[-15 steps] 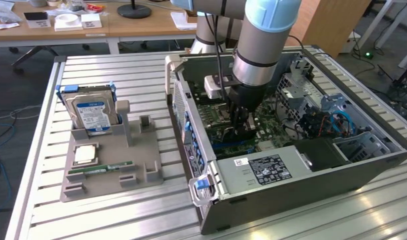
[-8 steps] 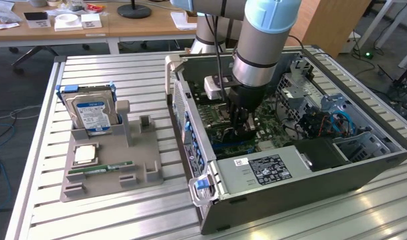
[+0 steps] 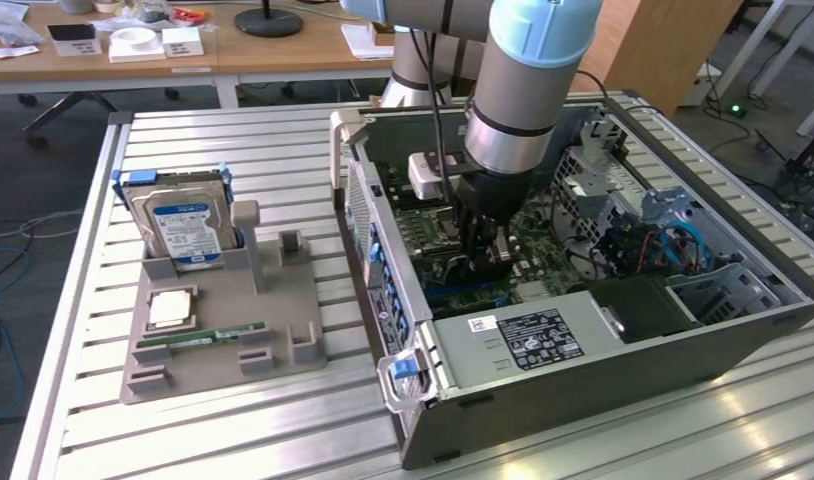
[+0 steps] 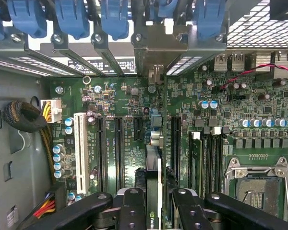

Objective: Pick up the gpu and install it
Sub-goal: 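Insert the gpu into the slot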

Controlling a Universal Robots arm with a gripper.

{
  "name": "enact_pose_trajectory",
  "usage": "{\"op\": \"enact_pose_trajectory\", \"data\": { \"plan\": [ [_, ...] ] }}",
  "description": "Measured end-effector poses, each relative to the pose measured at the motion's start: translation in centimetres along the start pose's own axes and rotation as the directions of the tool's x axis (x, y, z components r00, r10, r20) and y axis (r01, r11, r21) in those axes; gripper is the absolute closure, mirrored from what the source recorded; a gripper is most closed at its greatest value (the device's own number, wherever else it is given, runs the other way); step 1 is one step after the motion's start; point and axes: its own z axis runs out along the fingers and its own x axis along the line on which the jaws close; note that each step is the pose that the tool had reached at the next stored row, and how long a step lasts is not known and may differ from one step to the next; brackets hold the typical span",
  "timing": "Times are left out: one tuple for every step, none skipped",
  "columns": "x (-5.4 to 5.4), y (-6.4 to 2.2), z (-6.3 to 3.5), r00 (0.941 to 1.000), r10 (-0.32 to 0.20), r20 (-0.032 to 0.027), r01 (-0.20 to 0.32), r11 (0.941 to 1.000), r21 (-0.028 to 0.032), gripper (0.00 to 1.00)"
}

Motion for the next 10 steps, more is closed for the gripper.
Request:
{"op": "enact_pose_trajectory", "data": {
  "plan": [
    [0.0, 0.0, 0.0, 1.0, 0.0, 0.0, 0.0, 1.0, 0.0, 0.74],
    [0.0, 0.0, 0.01, 1.0, 0.0, 0.0001, 0.0, 1.0, 0.0001, 0.74],
    [0.0, 0.0, 0.01, 1.0, 0.0, 0.0001, 0.0, 1.0, 0.0001, 0.74],
    [0.0, 0.0, 0.01, 1.0, 0.0, 0.0001, 0.0, 1.0, 0.0001, 0.74],
    [0.0, 0.0, 0.01, 1.0, 0.0, 0.0001, 0.0, 1.0, 0.0001, 0.74],
    [0.0, 0.01, 0.01, 1.0, 0.0, 0.0002, 0.0, 1.0, 0.0003, 0.74],
    [0.0, 0.02, 0.01, 1.0, 0.0, 0.0006, 0.0, 1.0, 0.0007, 0.74],
    [0.01, 0.04, 0.01, 1.0, 0.0, 0.0015, 0.0, 1.0, 0.0012, 0.74],
    [0.02, 0.05, 0.01, 1.0, 0.0, 0.0024, 0.0, 1.0, 0.0017, 0.74],
    [0.03, 0.06, 0.01, 1.0, 0.0, 0.0032, 0.0, 1.0, 0.0022, 0.74]
  ]
}}
